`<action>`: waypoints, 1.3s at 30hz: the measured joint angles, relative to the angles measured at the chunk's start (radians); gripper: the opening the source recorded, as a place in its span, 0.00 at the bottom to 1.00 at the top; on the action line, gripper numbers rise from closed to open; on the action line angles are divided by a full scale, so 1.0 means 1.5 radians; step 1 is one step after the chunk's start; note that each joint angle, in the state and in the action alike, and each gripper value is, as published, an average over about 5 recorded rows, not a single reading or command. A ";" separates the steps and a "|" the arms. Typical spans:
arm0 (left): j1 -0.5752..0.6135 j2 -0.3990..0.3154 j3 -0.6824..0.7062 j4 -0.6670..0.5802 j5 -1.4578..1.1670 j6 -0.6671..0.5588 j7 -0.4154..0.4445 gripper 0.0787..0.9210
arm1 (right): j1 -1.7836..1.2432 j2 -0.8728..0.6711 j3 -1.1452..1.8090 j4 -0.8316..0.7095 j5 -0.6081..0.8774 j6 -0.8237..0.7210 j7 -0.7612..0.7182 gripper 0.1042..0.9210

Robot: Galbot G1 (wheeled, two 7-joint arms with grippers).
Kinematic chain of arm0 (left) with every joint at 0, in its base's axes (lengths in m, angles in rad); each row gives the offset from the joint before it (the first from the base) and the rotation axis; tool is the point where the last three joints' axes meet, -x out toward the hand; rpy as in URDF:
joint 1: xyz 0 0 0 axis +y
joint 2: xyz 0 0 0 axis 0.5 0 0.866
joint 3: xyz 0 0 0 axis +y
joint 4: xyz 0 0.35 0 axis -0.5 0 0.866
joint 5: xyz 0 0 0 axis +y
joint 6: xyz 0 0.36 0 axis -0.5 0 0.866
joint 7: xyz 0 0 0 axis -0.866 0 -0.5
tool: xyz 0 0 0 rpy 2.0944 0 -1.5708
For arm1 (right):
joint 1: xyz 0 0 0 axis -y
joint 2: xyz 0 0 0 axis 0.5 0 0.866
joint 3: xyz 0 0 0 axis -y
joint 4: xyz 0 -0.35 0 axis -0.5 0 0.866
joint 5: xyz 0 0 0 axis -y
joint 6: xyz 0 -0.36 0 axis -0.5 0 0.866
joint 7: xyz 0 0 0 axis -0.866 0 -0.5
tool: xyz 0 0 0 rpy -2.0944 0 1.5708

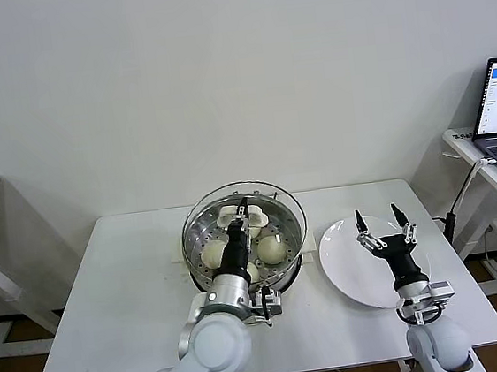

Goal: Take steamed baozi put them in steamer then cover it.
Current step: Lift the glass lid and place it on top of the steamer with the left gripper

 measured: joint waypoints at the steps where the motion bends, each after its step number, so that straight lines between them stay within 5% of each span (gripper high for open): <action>1: -0.001 -0.003 -0.001 0.005 0.001 0.000 0.001 0.13 | 0.000 0.001 0.000 0.000 0.000 0.000 0.000 0.88; 39: 0.034 -0.104 -0.058 0.108 0.110 0.000 0.012 0.13 | 0.013 0.011 -0.014 -0.031 -0.007 0.011 -0.008 0.88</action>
